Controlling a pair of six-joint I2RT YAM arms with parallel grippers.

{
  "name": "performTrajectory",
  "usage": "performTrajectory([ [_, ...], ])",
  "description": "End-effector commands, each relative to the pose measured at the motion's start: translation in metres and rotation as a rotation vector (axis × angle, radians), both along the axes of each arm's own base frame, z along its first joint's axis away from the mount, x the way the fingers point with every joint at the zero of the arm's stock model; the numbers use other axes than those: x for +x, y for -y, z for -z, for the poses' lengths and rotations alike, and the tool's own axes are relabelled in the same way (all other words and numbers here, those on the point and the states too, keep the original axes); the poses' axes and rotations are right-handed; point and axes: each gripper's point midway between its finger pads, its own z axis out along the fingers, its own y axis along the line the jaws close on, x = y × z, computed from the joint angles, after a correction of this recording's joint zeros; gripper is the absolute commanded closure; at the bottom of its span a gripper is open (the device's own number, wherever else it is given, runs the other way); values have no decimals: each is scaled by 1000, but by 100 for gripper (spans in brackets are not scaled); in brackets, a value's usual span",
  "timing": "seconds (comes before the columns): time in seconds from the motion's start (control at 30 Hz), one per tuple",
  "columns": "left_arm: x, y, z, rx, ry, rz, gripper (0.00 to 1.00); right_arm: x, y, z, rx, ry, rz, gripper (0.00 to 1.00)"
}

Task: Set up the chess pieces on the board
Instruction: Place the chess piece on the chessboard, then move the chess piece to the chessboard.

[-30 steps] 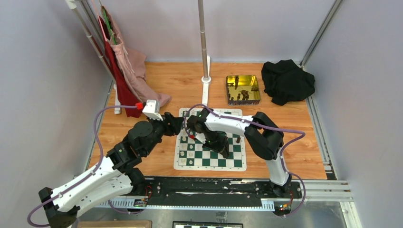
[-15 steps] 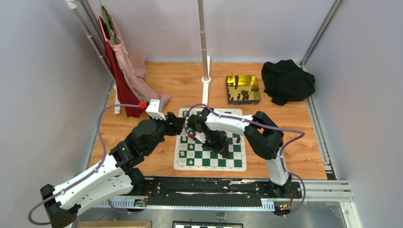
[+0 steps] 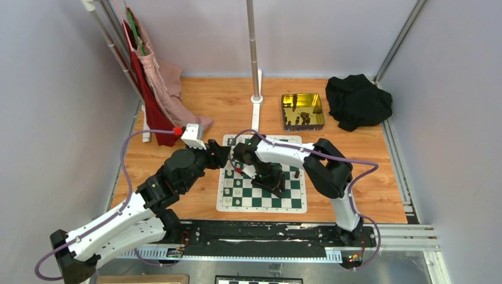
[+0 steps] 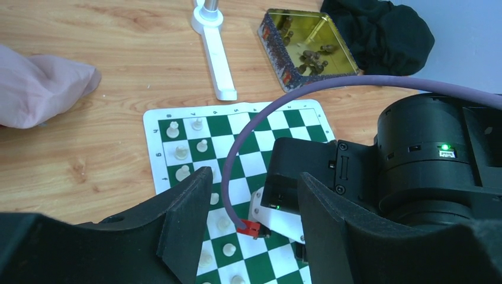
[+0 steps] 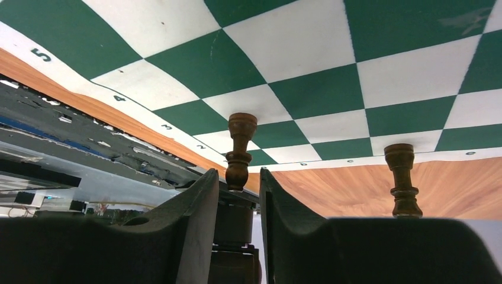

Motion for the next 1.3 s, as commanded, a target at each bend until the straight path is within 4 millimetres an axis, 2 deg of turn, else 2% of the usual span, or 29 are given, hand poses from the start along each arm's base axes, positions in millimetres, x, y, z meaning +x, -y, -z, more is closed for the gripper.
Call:
performTrajectory([
  [0.0, 1, -1, -23, -40, 52, -10, 40, 9, -6, -11, 43, 23, 8, 63],
  [0.3, 1, -2, -28, -34, 54, -10, 39, 13, -22, -43, 218, 136, 65, 60],
  [0.37, 1, -2, -29, -36, 53, -10, 39, 14, -23, -48, 252, 162, 81, 55],
  [0.47, 1, 1, -29, -37, 48, -6, 39, 13, -22, -54, 301, 202, 105, 55],
  [0.63, 3, 6, -25, -36, 35, 3, 39, 10, -18, -51, 415, 319, 252, 55],
  [0.73, 5, 10, -21, -28, 25, 10, 39, 9, -20, -40, 522, 406, 339, 55],
  [0.77, 5, 11, -19, -25, 21, 11, 39, 9, -12, -29, 528, 451, 373, 55],
  [0.8, 6, 12, -18, -24, 19, 11, 39, 9, -14, -26, 571, 473, 389, 55],
  [1.0, 10, 19, -11, -14, 4, 11, 39, 20, -8, -22, 647, 619, 411, 56],
  [1.27, 14, 29, -7, -2, -11, 22, 39, 25, -17, -19, 671, 638, 394, 56],
])
